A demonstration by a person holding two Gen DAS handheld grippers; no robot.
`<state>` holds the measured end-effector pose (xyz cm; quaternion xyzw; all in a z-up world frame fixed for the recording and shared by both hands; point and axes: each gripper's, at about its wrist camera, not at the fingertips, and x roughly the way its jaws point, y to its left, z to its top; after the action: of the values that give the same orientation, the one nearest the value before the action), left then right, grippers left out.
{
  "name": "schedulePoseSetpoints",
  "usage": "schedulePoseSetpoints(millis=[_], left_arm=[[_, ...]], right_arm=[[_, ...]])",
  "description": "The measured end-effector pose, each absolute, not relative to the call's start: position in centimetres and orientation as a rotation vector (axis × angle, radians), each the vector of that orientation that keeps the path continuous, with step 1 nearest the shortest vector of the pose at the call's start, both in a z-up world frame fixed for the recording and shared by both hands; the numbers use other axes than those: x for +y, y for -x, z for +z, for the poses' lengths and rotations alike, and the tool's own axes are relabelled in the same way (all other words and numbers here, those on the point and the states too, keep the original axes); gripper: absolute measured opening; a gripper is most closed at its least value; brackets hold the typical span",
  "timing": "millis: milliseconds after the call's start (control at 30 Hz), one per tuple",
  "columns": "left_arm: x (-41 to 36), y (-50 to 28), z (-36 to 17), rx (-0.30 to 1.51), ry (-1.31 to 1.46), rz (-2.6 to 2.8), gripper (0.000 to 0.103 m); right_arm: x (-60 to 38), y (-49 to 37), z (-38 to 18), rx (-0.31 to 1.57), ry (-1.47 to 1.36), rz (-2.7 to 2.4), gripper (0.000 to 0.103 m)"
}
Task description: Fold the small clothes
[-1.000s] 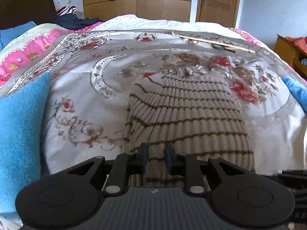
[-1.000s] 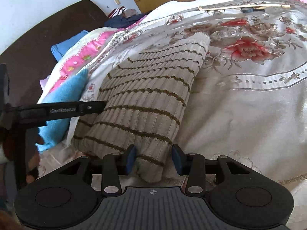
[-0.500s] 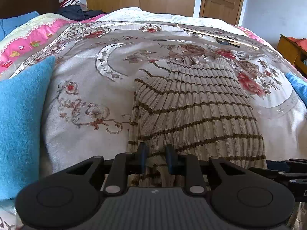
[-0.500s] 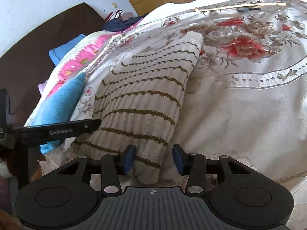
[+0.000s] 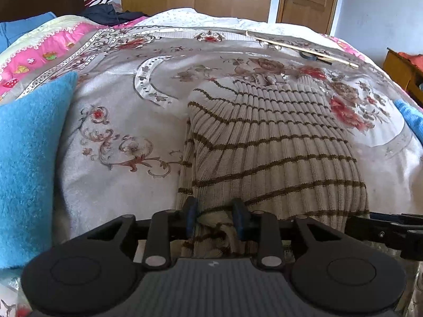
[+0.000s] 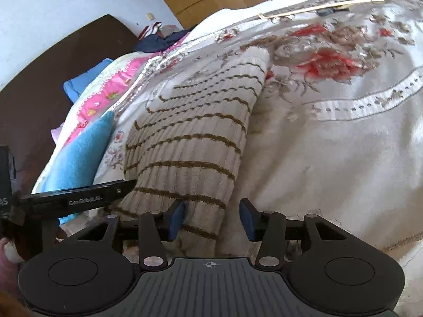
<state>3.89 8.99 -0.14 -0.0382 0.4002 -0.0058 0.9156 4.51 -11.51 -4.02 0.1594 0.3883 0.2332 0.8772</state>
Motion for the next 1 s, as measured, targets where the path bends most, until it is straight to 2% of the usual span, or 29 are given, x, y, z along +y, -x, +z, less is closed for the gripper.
schedulePoseSetpoints(millis=[400,733,833,1000], left_arm=[[10.2,-3.2,1.8,0.751,0.224,-0.077,0.042],[10.8,-4.6,0.1,0.789,0.243,-0.054,0.047],[10.7,-4.7,-0.6,0.807,0.248,-0.049,0.048],[10.1,-5.0,-0.9,0.821,0.263,-0.059,0.047]], right_arm=[[-12.7,-5.0,-3.5,0.775,-0.428,0.471,0.047],[-11.1,-8.0,-4.2,0.825,-0.467,0.493,0.054],[-10.6,-8.3,-4.1,0.822,-0.410,0.495,0.052],[-11.6,-8.1,-4.0,0.822,-0.395,0.497,0.042]])
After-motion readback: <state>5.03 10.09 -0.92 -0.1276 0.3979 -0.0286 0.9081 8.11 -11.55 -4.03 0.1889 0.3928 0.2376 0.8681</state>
